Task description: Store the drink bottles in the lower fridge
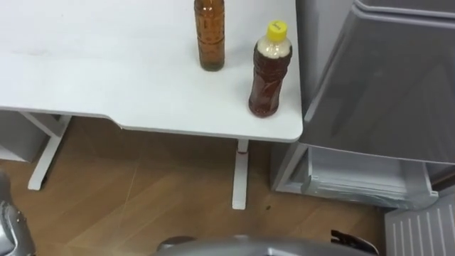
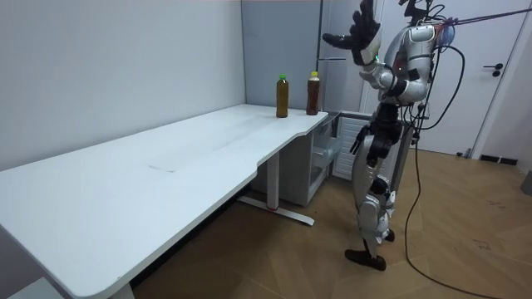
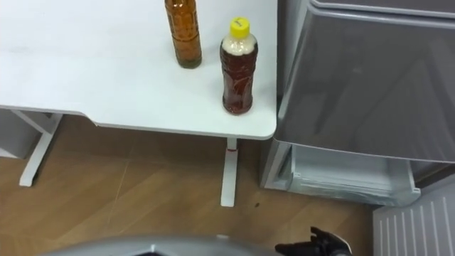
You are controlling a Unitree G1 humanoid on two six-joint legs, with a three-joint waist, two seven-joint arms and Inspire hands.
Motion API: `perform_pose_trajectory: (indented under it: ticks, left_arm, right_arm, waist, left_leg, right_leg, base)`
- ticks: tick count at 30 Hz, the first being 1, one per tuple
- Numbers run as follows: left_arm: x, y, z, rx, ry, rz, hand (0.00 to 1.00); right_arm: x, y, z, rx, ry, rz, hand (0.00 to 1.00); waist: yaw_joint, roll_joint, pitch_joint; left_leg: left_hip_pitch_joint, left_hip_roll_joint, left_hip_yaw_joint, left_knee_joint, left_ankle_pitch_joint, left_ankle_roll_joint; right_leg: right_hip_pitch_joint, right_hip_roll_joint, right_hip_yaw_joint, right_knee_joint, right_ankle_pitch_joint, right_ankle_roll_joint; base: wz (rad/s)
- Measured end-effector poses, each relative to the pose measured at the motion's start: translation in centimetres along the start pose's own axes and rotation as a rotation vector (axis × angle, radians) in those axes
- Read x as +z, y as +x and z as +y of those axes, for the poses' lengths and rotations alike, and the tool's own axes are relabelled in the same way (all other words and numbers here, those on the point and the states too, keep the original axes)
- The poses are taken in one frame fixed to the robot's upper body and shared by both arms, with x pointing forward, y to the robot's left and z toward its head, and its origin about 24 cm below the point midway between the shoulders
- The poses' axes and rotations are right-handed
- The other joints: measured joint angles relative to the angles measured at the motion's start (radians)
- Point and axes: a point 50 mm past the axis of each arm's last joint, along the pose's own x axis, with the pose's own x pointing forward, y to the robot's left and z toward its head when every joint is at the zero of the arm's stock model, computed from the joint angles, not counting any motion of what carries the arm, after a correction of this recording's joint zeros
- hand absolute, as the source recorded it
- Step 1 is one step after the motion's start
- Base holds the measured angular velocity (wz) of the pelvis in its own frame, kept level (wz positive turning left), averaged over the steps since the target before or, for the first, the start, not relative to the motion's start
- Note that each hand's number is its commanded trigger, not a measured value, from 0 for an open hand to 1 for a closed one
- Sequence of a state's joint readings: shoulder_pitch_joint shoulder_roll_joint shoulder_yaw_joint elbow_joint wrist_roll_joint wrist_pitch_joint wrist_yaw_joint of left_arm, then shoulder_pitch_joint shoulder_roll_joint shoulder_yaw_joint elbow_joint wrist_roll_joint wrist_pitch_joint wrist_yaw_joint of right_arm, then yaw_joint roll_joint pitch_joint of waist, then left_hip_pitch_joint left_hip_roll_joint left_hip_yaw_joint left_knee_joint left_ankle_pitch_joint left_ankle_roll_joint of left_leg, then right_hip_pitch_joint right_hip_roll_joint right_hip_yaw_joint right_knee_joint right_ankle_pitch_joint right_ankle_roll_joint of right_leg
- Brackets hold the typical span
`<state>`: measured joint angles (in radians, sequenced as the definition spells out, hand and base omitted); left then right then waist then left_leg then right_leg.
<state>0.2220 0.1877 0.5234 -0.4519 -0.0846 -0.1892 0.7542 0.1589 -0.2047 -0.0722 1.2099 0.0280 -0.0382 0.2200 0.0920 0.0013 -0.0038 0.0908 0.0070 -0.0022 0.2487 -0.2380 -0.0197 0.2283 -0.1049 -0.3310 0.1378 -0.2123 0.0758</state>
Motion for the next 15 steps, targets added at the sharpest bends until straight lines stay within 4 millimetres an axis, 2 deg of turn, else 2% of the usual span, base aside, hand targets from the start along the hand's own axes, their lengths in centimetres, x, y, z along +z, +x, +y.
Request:
perform_pose_trajectory:
  ticks: [3, 7, 15]
  left_arm:
    - [1.7, -0.1, -1.5, -0.11, -0.083, -0.056, 0.0]
    - [3.6, -0.3, -3.2, -0.26, -0.166, -0.132, 0.0]
    - [5.0, -2.4, -7.8, -0.627, -0.342, -0.134, 0.0]
  right_arm:
    - [-0.5, -0.1, -0.2, 0.005, 0.028, -0.001, 0.0]
    - [-0.9, -0.3, -0.7, 0.0, 0.068, 0.007, 0.0]
    - [-1.2, -0.5, -1.5, -0.003, -0.01, 0.05, 0.0]
  waist:
    - [-0.013, -0.001, 0.0014]
    - [-0.047, 0.0, 0.0024]
    - [-0.106, -0.004, 0.0024]
  left_leg:
    - [-0.001, -0.001, -0.002, 0.007, 0.0, 0.0]
    - [-0.008, -0.001, -0.001, 0.009, 0.0, 0.0]
    - [0.0, -0.001, 0.006, -0.009, 0.002, 0.001]
  right_leg:
    - [0.001, 0.0, -0.001, 0.0, 0.0, 0.0]
    - [-0.002, 0.0, 0.001, 0.0, 0.0, 0.0]
    - [-0.007, 0.0, 0.019, -0.003, 0.0, 0.0]
  base:
    - [0.01]
    - [0.0]
    - [-0.04]
